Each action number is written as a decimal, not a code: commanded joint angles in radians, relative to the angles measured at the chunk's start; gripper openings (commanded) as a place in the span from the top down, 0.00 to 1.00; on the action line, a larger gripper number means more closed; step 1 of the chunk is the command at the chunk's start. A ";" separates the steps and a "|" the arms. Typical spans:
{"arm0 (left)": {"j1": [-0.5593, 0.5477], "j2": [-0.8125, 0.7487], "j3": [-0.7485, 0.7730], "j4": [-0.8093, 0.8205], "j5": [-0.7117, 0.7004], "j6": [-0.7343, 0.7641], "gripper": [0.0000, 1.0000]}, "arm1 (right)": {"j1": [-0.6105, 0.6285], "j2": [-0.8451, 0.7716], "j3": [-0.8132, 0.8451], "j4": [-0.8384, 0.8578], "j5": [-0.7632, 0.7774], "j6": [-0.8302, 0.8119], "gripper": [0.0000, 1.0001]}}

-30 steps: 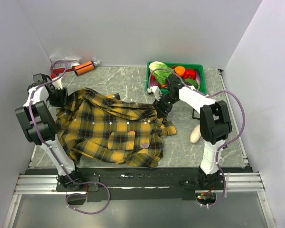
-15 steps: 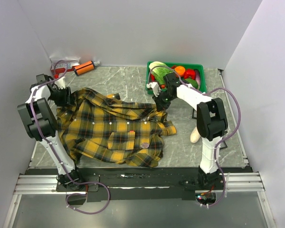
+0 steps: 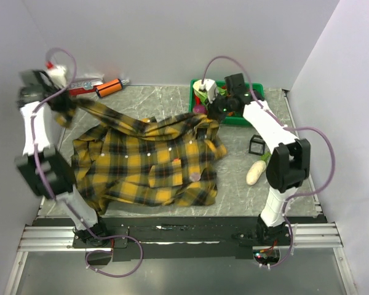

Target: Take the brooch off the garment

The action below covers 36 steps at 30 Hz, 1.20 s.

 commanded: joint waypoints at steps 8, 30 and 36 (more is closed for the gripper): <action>0.027 -0.476 0.060 0.128 -0.132 0.073 0.99 | -0.017 -0.269 -0.043 0.030 0.009 0.007 1.00; -0.088 -0.193 0.578 0.415 -0.028 -0.077 0.99 | 0.199 -0.706 -0.374 -0.005 0.015 -0.043 1.00; -0.171 0.113 0.584 0.409 -0.016 -0.076 0.99 | 0.201 -0.703 -0.360 -0.031 0.029 -0.069 1.00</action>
